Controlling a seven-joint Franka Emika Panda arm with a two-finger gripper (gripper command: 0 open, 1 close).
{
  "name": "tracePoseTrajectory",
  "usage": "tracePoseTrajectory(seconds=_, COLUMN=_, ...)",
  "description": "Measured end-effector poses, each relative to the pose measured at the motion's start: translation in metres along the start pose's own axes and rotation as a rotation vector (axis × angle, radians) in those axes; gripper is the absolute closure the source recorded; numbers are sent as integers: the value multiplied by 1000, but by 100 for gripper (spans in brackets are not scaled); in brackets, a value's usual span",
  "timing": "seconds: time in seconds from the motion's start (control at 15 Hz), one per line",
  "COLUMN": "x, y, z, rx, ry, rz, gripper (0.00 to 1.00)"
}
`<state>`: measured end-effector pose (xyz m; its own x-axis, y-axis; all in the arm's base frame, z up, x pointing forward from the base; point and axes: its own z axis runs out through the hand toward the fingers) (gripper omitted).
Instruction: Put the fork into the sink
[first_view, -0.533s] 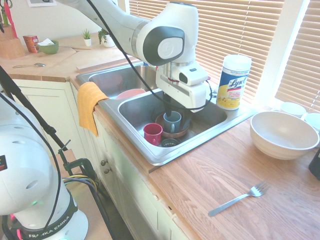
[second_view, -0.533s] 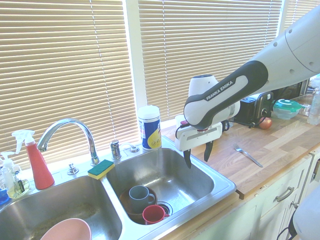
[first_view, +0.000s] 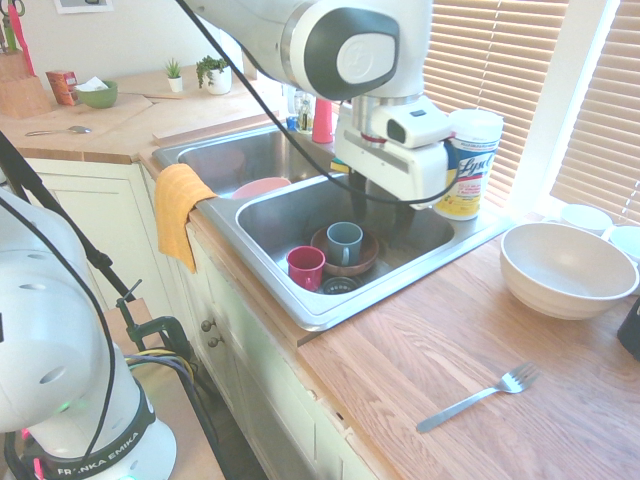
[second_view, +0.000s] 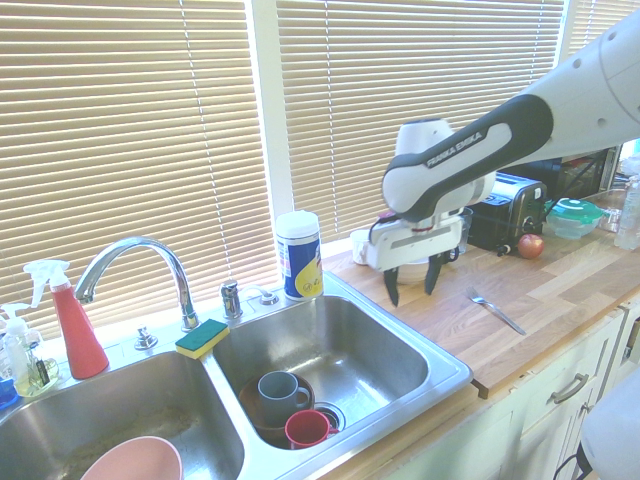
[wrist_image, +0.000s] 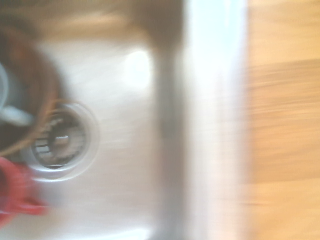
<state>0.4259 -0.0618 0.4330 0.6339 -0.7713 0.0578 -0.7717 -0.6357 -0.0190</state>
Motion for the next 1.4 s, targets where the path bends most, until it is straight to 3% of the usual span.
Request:
tracePoseTrajectory(seconds=0.4, x=100, y=142, z=18, rx=-43, ry=-12, rz=39, gripper=0)
tracePoseTrajectory(seconds=0.8, x=135, y=162, z=90, rx=-45, ry=2, rz=99, gripper=0)
tracePoseTrajectory(seconds=0.87, x=137, y=160, z=99, rx=-46, ry=4, rz=99, gripper=100)
tracePoseTrajectory(seconds=1.4, x=143, y=140, z=123, rx=-16, ry=-12, rz=122, gripper=100)
